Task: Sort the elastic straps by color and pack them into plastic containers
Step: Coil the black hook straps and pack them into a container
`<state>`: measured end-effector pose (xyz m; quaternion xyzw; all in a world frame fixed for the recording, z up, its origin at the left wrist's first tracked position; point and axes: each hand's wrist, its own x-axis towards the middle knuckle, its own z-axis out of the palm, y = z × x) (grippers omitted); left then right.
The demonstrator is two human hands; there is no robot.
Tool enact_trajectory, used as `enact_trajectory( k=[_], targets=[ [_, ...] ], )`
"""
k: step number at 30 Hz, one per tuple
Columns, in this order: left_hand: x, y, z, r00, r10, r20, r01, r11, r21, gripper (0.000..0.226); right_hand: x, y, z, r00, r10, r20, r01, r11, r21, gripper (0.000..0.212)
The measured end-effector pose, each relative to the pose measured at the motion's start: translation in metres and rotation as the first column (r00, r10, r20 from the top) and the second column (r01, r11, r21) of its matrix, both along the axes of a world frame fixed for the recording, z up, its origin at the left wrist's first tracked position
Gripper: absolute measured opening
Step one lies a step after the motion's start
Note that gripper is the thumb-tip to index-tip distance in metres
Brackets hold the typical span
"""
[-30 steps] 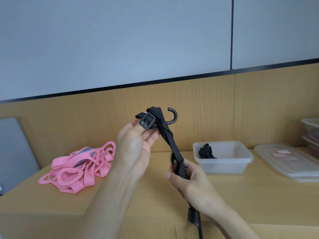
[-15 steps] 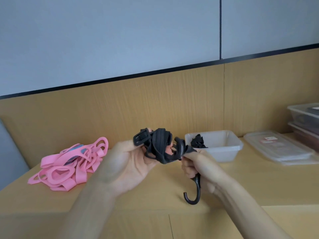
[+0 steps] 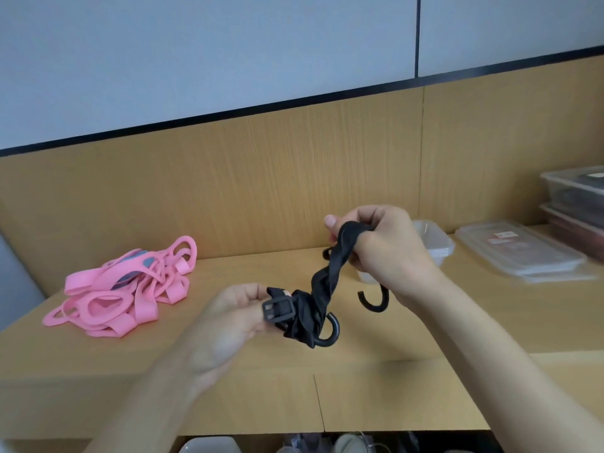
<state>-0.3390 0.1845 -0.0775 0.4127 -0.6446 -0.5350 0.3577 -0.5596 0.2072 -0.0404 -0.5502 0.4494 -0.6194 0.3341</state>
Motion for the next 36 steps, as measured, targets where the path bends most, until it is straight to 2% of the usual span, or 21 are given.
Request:
enact_trajectory(
  k=[2, 5, 8, 10, 14, 20, 22, 24, 26, 28, 32, 34, 36],
  targets=[
    [-0.007, 0.0, -0.003, 0.992, 0.119, 0.033, -0.116, 0.99, -0.08, 0.006, 0.008, 0.005, 0.0, 1.0, -0.018, -0.023, 0.018, 1.0, 0.001, 0.038],
    [-0.016, -0.002, 0.0, 0.955, 0.283, -0.085, -0.293, 0.946, -0.142, 0.009, 0.017, 0.014, -0.001, 0.997, -0.043, -0.066, 0.045, 0.999, 0.022, 0.039],
    [-0.023, -0.005, 0.003, 0.893, 0.407, -0.189, -0.439, 0.882, -0.173, 0.009, 0.027, 0.025, -0.009, 0.969, -0.137, -0.204, 0.138, 0.99, -0.011, 0.03],
    [-0.028, -0.007, 0.003, 0.861, 0.444, -0.248, -0.493, 0.846, -0.2, 0.005, 0.035, 0.031, -0.017, 0.952, -0.184, -0.245, 0.17, 0.982, -0.075, 0.023],
    [-0.036, -0.008, 0.001, 0.808, 0.462, -0.366, -0.551, 0.812, -0.193, 0.003, 0.05, 0.042, -0.033, 0.919, -0.196, -0.343, 0.147, 0.976, -0.161, 0.024],
    [-0.037, -0.014, 0.004, 0.663, 0.502, -0.556, -0.621, 0.784, -0.033, 0.008, 0.067, 0.057, -0.058, 0.932, -0.05, -0.358, 0.014, 0.995, -0.101, 0.031],
    [-0.034, -0.017, 0.007, 0.62, 0.475, -0.624, -0.574, 0.817, 0.052, 0.005, 0.074, 0.06, -0.069, 0.936, -0.026, -0.351, -0.017, 0.993, -0.121, 0.027],
    [-0.032, -0.016, 0.014, 0.569, 0.424, -0.705, -0.453, 0.877, 0.161, 0.005, 0.077, 0.06, -0.079, 0.952, -0.005, -0.305, -0.038, 0.99, -0.133, 0.022],
    [-0.031, -0.012, 0.022, 0.478, 0.413, -0.775, -0.308, 0.905, 0.293, 0.01, 0.077, 0.056, -0.089, 0.976, 0.025, -0.217, -0.047, 0.994, -0.094, 0.015],
    [-0.031, -0.008, 0.028, 0.419, 0.416, -0.807, -0.18, 0.909, 0.375, 0.012, 0.074, 0.049, -0.098, 0.992, 0.053, -0.114, -0.055, 0.998, -0.02, 0.024],
    [-0.03, 0.001, 0.031, 0.465, 0.327, -0.823, -0.001, 0.93, 0.369, 0.018, 0.062, 0.034, -0.103, 0.994, 0.059, 0.088, -0.067, 0.993, 0.098, 0.037],
    [-0.028, 0.005, 0.031, 0.498, 0.248, -0.831, 0.091, 0.938, 0.335, 0.025, 0.055, 0.03, -0.098, 0.976, 0.105, 0.192, -0.128, 0.985, 0.115, 0.028],
    [-0.026, 0.007, 0.031, 0.531, 0.167, -0.831, 0.16, 0.943, 0.292, 0.028, 0.048, 0.028, -0.09, 0.956, 0.19, 0.223, -0.218, 0.97, 0.107, 0.02]
  ],
)
